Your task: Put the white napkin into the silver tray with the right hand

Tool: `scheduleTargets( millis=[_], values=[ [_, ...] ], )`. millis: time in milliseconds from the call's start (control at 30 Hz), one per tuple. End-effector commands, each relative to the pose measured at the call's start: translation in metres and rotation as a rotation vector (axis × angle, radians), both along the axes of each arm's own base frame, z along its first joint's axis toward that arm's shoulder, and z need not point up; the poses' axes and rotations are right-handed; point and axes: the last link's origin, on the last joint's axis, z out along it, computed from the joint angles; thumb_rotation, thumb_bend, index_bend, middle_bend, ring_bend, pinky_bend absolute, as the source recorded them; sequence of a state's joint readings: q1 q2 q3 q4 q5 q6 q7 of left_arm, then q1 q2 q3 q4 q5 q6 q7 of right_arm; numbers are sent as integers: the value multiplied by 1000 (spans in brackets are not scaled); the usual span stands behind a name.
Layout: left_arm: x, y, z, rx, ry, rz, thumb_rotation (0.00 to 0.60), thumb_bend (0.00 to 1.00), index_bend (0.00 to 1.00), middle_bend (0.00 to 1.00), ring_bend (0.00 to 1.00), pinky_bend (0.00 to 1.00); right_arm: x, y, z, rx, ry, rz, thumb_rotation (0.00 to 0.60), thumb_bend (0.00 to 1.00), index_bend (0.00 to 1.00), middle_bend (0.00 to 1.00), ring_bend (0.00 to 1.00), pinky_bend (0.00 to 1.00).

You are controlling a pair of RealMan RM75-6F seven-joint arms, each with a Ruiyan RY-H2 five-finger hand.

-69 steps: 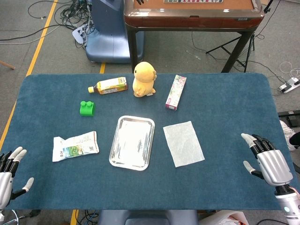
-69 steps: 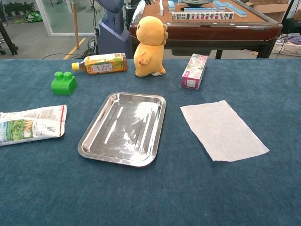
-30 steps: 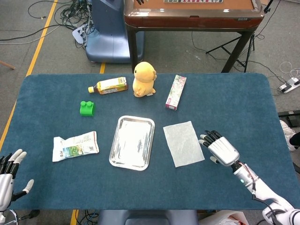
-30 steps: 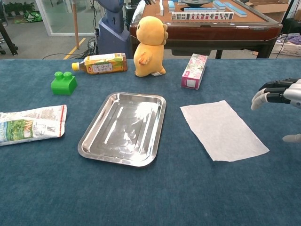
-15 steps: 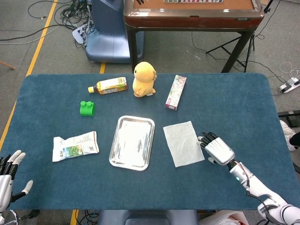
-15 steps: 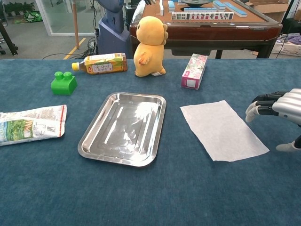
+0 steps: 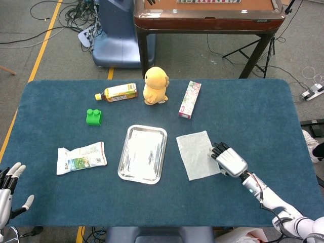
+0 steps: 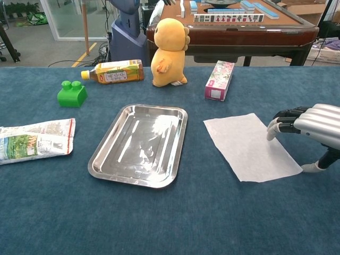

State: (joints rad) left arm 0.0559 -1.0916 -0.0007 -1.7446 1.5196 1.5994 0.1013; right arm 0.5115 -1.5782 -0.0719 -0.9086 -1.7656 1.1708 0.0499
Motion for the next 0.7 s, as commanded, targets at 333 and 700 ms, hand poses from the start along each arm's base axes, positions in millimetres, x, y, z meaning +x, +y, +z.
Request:
scheduleTargets(
  millis=[333,700],
  values=[
    [-2,-2,2,3,1,5,600,246,129,78,25,0,14,-1,-12,22,-28,38,600,113,312,242,116,219],
    [-3,-3,2,3,3,8,600,246,133,78,25,0,18,-1,-15,24,-73,57,600,299,382,280,116,219]
  ],
)
